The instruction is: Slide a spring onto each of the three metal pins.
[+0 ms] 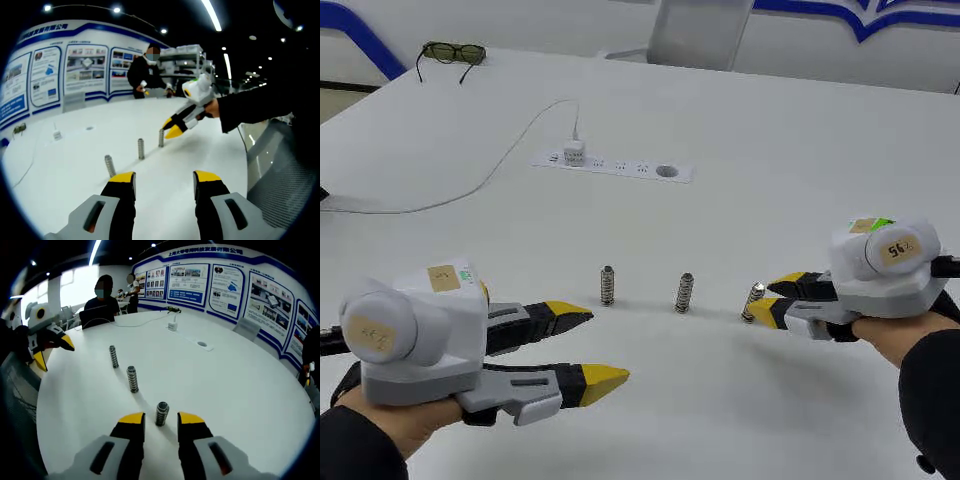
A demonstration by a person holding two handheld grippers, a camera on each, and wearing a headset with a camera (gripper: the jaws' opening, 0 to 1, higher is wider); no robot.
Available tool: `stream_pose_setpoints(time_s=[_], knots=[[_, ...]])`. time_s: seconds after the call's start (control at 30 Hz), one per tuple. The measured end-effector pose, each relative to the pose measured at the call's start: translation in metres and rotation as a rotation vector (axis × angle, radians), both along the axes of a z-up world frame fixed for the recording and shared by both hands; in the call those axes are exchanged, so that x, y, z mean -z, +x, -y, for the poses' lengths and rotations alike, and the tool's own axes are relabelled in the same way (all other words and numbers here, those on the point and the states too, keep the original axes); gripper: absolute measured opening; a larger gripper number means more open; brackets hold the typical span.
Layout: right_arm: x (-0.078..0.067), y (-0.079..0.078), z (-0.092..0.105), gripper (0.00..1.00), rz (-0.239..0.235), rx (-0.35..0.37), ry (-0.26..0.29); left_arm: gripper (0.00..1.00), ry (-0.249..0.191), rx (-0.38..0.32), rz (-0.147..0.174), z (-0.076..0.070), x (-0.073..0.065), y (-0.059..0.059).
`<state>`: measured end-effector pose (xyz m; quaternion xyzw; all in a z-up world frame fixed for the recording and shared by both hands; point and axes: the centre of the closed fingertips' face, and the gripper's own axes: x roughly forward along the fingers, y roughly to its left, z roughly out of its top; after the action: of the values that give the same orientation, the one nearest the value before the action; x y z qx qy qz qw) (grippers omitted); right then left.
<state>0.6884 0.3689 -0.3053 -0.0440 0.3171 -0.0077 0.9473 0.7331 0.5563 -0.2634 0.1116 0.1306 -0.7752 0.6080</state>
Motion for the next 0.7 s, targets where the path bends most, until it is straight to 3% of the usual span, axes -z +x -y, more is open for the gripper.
stream_pose_setpoints(time_s=[0.5,0.7], knots=[[-0.011,-0.017,-0.013,0.34,0.029,-0.030,-0.016,0.52,0.016,-0.040,0.012,-0.003,0.006,0.018],[-0.014,-0.024,-0.021,0.37,0.044,-0.044,-0.013,0.55,0.024,-0.069,0.014,-0.004,0.010,0.030]])
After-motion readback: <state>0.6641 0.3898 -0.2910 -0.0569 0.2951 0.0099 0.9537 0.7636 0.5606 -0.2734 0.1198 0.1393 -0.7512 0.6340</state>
